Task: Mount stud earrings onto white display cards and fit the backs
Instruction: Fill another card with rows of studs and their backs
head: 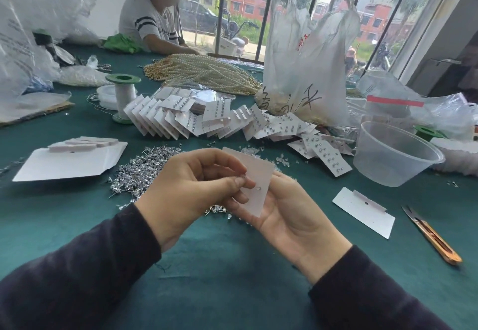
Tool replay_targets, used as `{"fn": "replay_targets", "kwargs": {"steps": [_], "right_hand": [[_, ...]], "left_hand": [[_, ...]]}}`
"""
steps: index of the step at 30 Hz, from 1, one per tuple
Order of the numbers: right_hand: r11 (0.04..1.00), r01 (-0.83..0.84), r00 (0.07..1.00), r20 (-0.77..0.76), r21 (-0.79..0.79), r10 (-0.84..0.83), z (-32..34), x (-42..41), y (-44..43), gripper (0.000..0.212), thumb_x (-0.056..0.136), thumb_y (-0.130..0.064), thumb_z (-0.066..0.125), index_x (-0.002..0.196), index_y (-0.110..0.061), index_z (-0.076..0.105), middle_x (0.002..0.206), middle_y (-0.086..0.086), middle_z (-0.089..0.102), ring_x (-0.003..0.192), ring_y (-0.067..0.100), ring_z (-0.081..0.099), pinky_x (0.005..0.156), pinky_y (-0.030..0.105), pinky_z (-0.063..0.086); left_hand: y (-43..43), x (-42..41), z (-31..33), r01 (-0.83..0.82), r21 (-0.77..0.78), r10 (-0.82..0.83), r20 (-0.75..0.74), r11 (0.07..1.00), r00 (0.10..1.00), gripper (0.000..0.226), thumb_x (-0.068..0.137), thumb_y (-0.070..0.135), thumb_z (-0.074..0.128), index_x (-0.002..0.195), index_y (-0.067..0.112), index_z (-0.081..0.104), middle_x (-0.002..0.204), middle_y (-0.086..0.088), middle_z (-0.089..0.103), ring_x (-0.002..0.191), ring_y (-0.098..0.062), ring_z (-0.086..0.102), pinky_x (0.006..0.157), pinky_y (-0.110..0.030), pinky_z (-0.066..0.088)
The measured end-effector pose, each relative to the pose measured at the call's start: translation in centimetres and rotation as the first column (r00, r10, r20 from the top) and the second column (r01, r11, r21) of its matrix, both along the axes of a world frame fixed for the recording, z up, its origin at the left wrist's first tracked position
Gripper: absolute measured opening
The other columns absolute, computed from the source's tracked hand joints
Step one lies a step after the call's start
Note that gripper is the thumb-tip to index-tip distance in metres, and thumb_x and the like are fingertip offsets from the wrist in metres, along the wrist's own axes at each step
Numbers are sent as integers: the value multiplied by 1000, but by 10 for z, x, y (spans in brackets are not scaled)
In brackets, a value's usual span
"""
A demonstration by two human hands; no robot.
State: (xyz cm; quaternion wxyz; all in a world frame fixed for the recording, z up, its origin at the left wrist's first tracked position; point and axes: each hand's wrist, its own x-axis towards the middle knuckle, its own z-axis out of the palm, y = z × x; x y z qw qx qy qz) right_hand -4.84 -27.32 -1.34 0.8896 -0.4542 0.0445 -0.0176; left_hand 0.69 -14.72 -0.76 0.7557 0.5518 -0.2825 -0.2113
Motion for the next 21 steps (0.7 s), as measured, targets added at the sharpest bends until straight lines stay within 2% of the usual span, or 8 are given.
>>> {"fn": "replay_targets", "kwargs": {"steps": [3, 6, 8, 11, 13, 16, 21], "right_hand": [[1000, 16, 1000, -12, 3, -16, -1, 0, 1, 32, 74, 1, 56, 106, 4, 57, 65, 6, 58, 48, 12, 51, 60, 32, 56], [1000, 11, 1000, -16, 17, -11, 0, -1, 2, 36, 77, 1, 54, 113, 8, 54, 64, 6, 59, 49, 12, 52, 59, 32, 56], [1000, 8, 1000, -10, -4, -8, 0, -1, 2, 35, 77, 0, 55, 111, 8, 54, 69, 9, 60, 53, 14, 57, 66, 36, 58], [999, 25, 999, -23, -47, -26, -2, 0, -1, 49, 73, -5, 60, 118, 12, 51, 86, 16, 61, 67, 19, 63, 79, 43, 54], [999, 18, 1000, -19, -50, -19, -3, -1, -2, 50, 73, -6, 61, 119, 12, 51, 91, 17, 62, 69, 20, 63, 81, 44, 53], [999, 16, 1000, -8, -46, -16, -4, -1, -2, 46, 73, -5, 60, 116, 11, 54, 89, 17, 65, 69, 20, 65, 79, 42, 55], [1000, 3, 1000, 0, -27, -3, -3, -1, -2, 43, 75, -5, 60, 115, 10, 56, 85, 14, 65, 69, 19, 65, 74, 38, 57]], "left_hand": [[0, 1, -1, 17, 11, -17, -7, 1000, 1000, 19, 56, -3, 76, 66, 12, 71, 67, -13, 71, 53, -16, 64, 47, -21, 51], [0, 0, 0, 26, -25, -27, -35, 999, 999, 18, 50, 9, 77, 66, 11, 71, 66, -13, 70, 51, -15, 62, 46, -20, 50], [0, 0, -1, 19, -33, -20, -37, 999, 999, 20, 48, 16, 73, 67, 10, 72, 65, -10, 70, 51, -12, 60, 46, -19, 49], [0, 0, -2, -17, 1, 17, 9, 1000, 1000, 21, 48, 19, 72, 68, 11, 73, 59, -3, 66, 51, -9, 58, 48, -18, 50], [-1, -1, -2, -44, 13, 44, 17, 999, 999, 23, 46, 21, 73, 67, 12, 74, 57, -3, 65, 49, -9, 58, 46, -17, 48], [-3, -2, -3, -68, 20, 68, 13, 997, 998, 24, 43, 23, 73, 65, 13, 74, 57, -5, 65, 49, -10, 58, 45, -17, 47], [-4, -1, -4, -97, 19, 97, 3, 995, 995, 14, 50, 15, 70, 63, 12, 73, 53, -3, 65, 45, -9, 57, 43, -17, 47]]}}
